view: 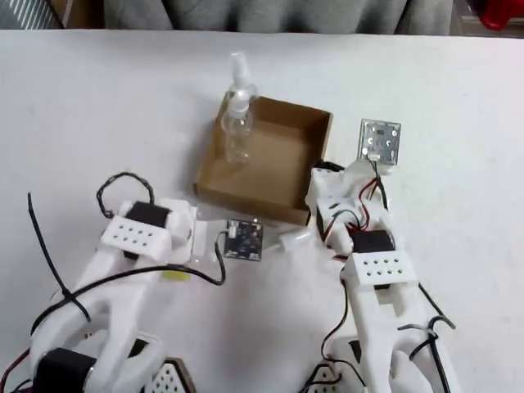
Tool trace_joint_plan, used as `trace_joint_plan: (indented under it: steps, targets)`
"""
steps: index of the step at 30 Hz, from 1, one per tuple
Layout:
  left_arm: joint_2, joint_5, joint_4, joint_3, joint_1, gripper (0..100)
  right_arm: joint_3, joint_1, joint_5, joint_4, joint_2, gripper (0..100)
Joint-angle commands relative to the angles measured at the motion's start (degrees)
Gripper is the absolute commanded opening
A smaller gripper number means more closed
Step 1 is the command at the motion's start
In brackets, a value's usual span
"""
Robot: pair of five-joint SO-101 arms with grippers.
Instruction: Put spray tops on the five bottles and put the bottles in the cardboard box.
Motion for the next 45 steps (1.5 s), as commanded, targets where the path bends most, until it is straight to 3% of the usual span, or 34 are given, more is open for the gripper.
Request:
trace_joint_plan:
  steps: [1,5,12,22,28,36,41,45]
  targets:
    - [0.4,2.5,-4.0,0.1,-0.1,28,-3.1,-0.6,0.6,-1.2,-0.1,1.8]
    - [4.4,2.9,-7.6,0.4,0.0,33,-3.1,-0.6,0.6,-1.1,-0.1,1.8]
    - [7.6,3.0,-7.7,-1.6,-0.7,31,-3.1,-0.6,0.6,-1.0,-0.1,1.8]
    - [7.2,2.8,-8.1,0.2,-0.3,8,-3.1,-0.6,0.6,-1.1,-0.1,1.8]
    - [7.2,3.5,-7.6,0.6,-0.3,7,-3.1,-0.6,0.6,-1.0,-0.1,1.8]
    - [7.1,17.8,-7.4,-0.4,-0.4,3,-3.2,-0.2,0.6,-0.9,-0.1,1.6]
    - [7.1,25.8,-2.6,-1.3,-0.7,3,-3.4,-0.1,0.1,-0.7,-0.4,1.6]
    - [7.0,30.3,-1.7,-1.3,-2.5,3,-8.2,-0.6,-6.0,9.2,-1.5,1.7]
